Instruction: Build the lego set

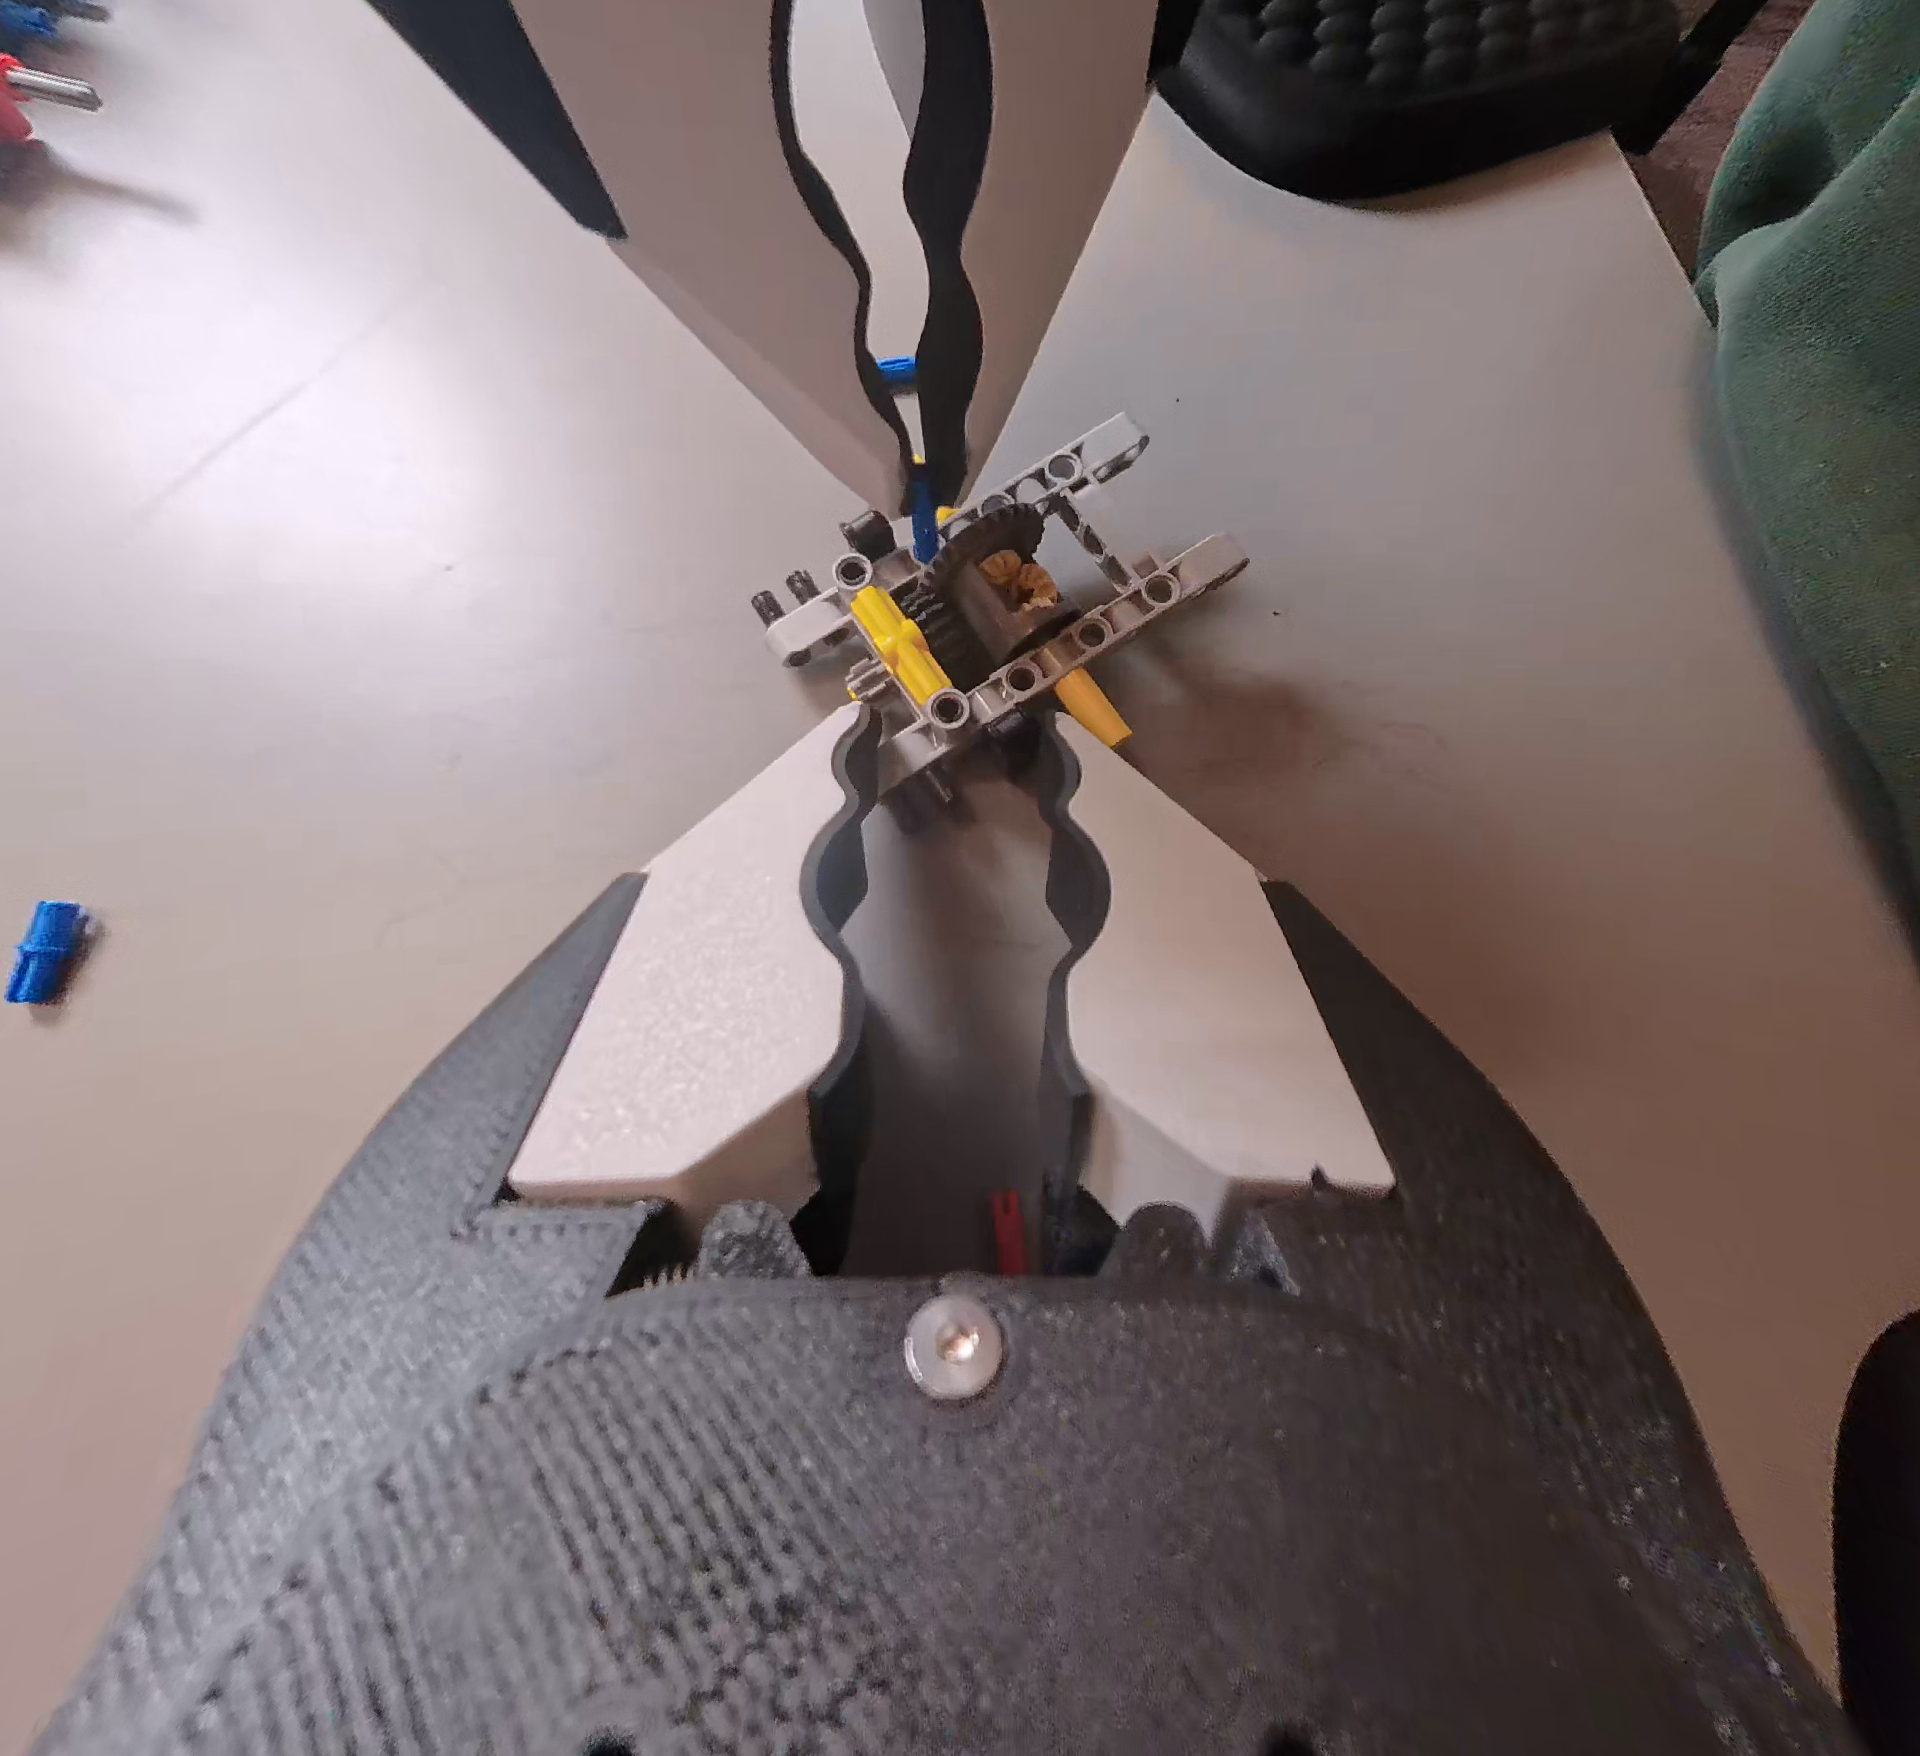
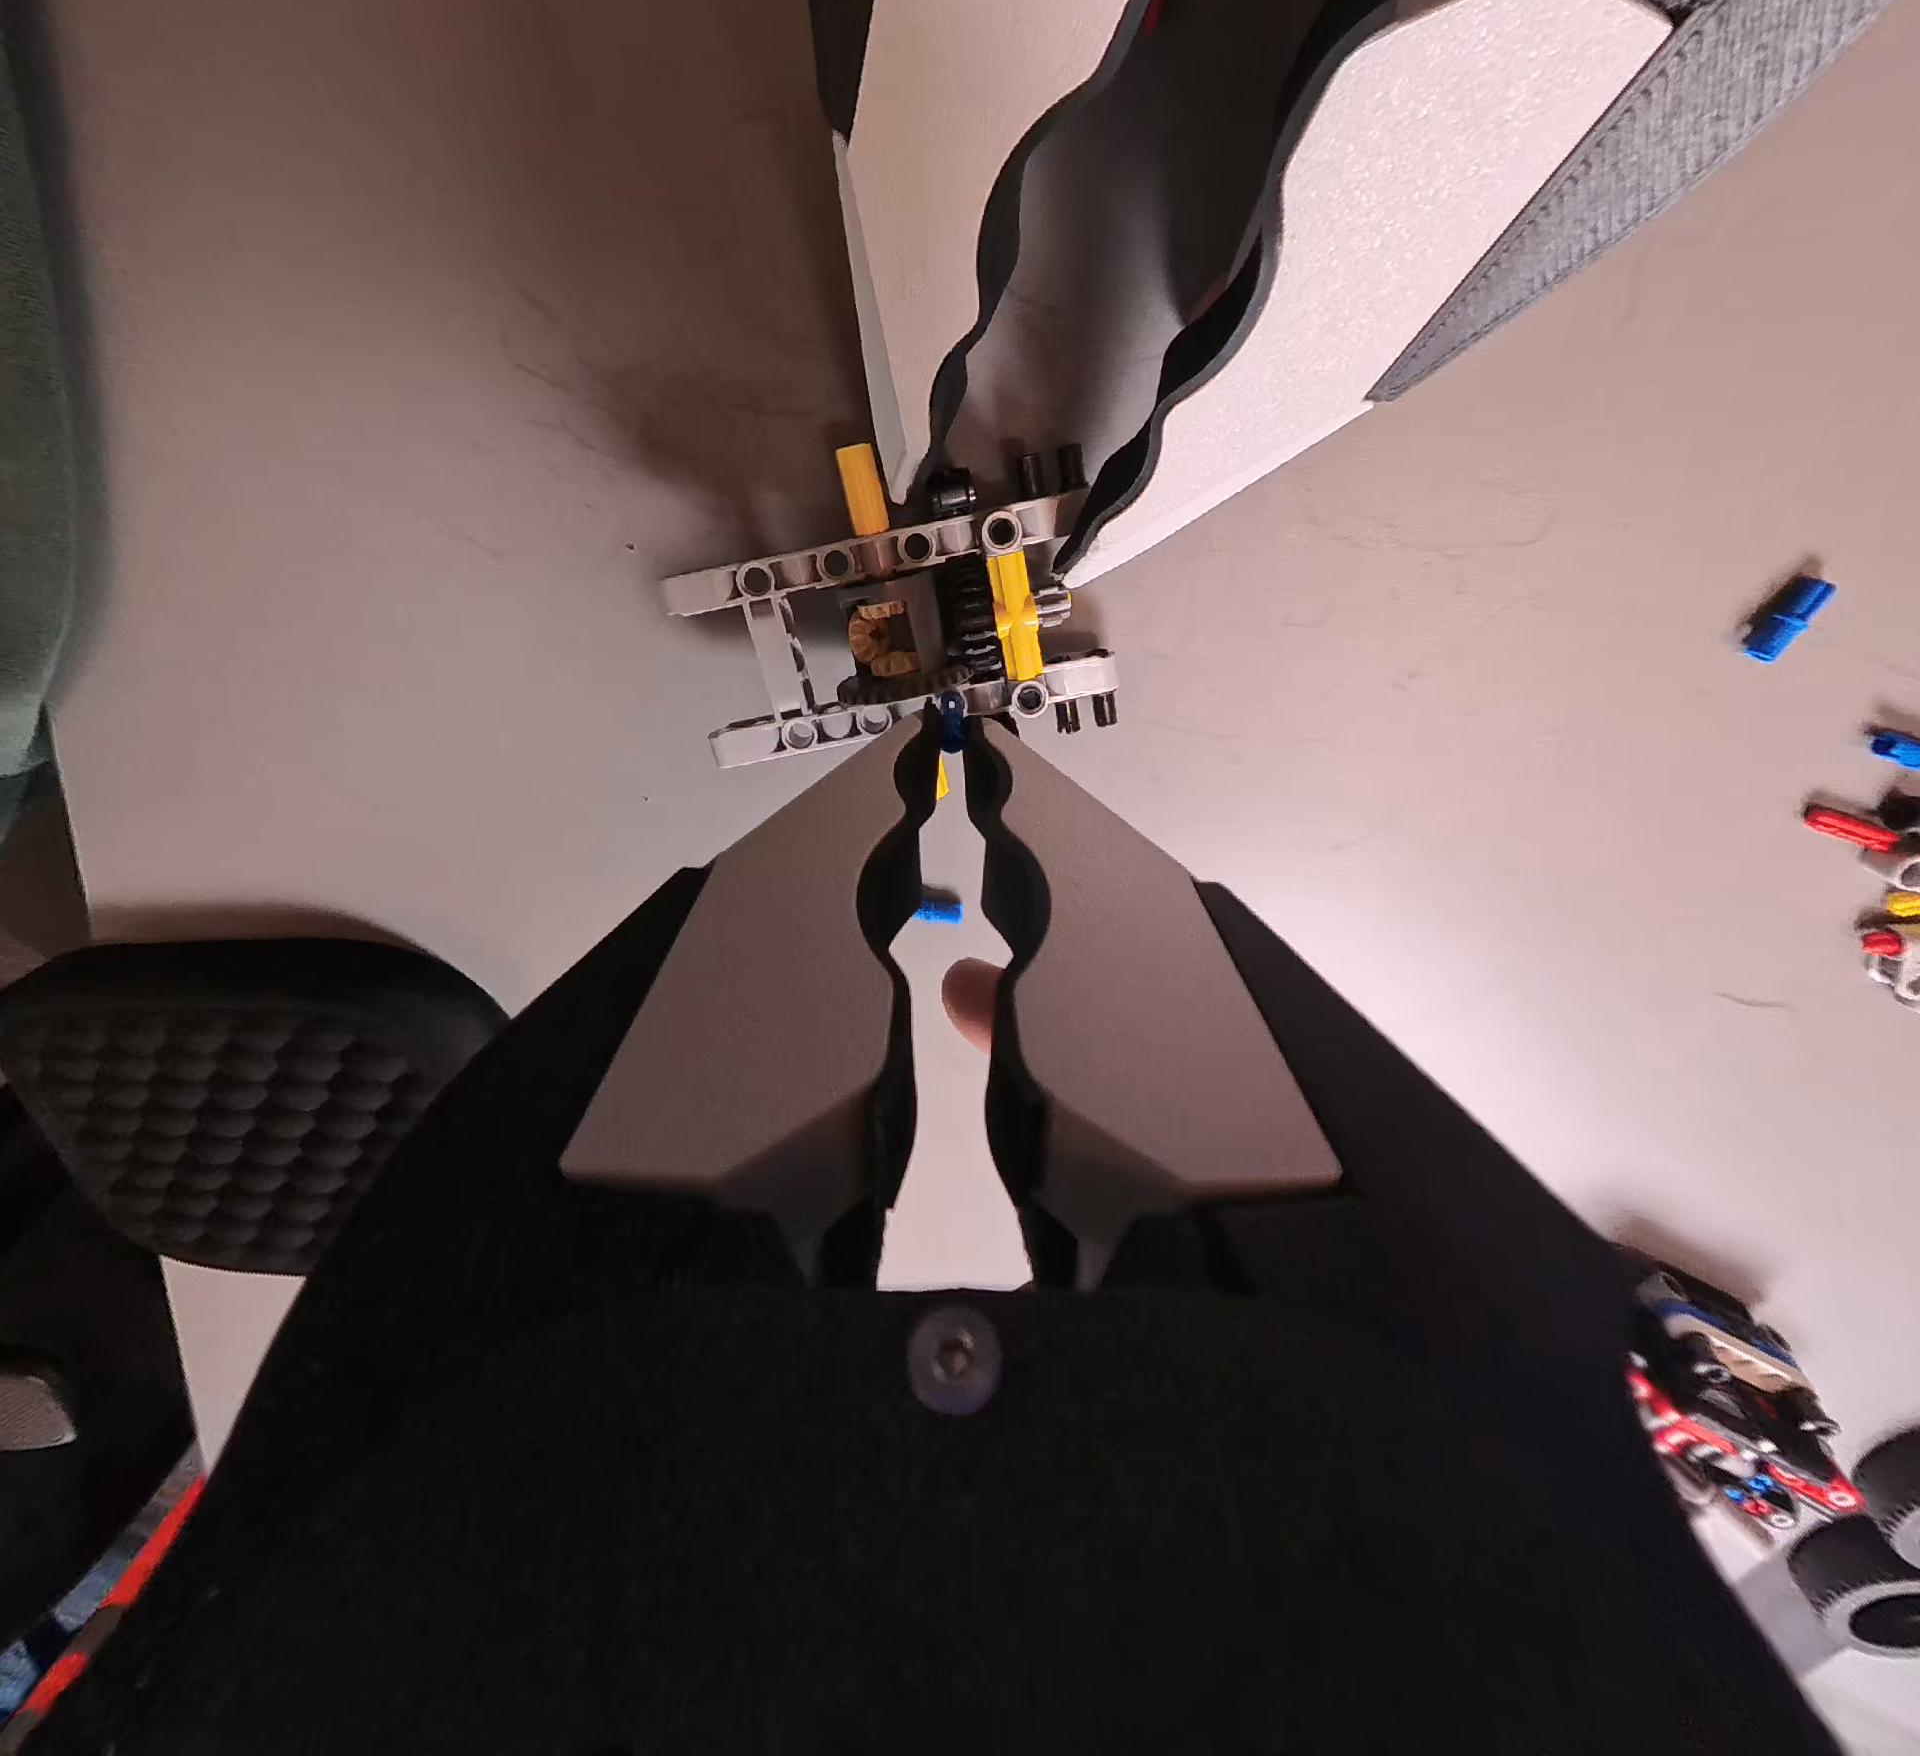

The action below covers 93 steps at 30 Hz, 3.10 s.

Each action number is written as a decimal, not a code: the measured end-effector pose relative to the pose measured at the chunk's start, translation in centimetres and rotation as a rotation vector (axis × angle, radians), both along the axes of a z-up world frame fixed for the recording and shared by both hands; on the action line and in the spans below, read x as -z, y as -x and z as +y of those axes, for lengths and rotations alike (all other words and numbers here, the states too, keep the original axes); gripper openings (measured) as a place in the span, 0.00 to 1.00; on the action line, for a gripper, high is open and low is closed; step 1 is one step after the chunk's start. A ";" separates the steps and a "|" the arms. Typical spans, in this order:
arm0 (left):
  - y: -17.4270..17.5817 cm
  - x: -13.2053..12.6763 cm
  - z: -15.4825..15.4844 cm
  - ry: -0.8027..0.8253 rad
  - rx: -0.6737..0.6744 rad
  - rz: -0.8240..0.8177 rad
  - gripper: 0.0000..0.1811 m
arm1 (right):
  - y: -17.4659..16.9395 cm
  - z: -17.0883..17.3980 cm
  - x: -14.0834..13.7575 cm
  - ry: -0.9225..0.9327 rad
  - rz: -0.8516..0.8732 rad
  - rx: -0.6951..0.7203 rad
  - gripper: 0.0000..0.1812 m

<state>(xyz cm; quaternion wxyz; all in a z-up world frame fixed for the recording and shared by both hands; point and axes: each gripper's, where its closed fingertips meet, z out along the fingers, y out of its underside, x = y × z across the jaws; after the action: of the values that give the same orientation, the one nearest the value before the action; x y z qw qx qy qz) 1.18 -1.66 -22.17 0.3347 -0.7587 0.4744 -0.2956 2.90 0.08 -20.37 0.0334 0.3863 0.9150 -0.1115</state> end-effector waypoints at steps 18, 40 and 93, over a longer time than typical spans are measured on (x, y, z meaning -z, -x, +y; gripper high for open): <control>-2.0 0.0 1.4 0.012 0.227 -0.006 0.15 | -2.4 0.9 0.0 -0.047 -0.003 0.131 0.02; -2.0 0.0 1.7 0.065 0.317 -0.022 0.14 | -2.6 1.2 0.1 -0.071 -0.022 0.112 0.02; -4.0 -15.3 -1.2 0.085 0.181 -0.974 0.01 | -1.4 -2.8 -13.5 0.380 1.414 0.573 0.02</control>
<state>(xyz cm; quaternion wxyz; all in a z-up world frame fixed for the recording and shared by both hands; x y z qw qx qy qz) 5.18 -2.87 -6.90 0.4592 -0.5014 0.3143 -0.6626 4.33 -2.73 -6.89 -0.5214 0.4321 0.5492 -0.4897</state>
